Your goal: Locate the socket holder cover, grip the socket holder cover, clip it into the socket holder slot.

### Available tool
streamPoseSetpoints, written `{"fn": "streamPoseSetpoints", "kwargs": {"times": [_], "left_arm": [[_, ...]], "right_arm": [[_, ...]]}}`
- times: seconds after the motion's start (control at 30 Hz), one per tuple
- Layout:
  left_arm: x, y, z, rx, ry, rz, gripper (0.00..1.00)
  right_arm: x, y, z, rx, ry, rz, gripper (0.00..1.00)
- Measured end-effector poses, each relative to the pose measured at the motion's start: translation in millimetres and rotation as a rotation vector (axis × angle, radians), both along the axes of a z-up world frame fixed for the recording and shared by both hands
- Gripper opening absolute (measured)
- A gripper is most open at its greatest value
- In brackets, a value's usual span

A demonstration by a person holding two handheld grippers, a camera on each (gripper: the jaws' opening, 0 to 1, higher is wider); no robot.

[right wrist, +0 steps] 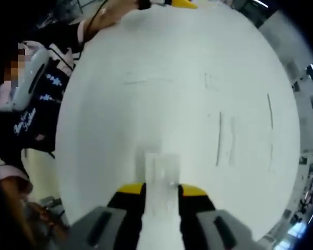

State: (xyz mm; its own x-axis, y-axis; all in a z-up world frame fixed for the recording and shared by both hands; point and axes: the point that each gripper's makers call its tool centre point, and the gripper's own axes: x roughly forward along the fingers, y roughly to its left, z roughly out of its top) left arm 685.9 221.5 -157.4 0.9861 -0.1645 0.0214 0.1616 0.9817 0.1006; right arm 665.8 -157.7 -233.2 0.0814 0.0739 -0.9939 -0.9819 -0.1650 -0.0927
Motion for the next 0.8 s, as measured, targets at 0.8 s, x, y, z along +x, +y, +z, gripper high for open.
{"fn": "streamPoseSetpoints", "kwargs": {"times": [0.8], "left_arm": [[5.9,9,-3.2,0.004,0.019,0.006,0.84]], "right_arm": [[81,-13,-3.7,-0.033,-0.023,-0.031,0.27]]}}
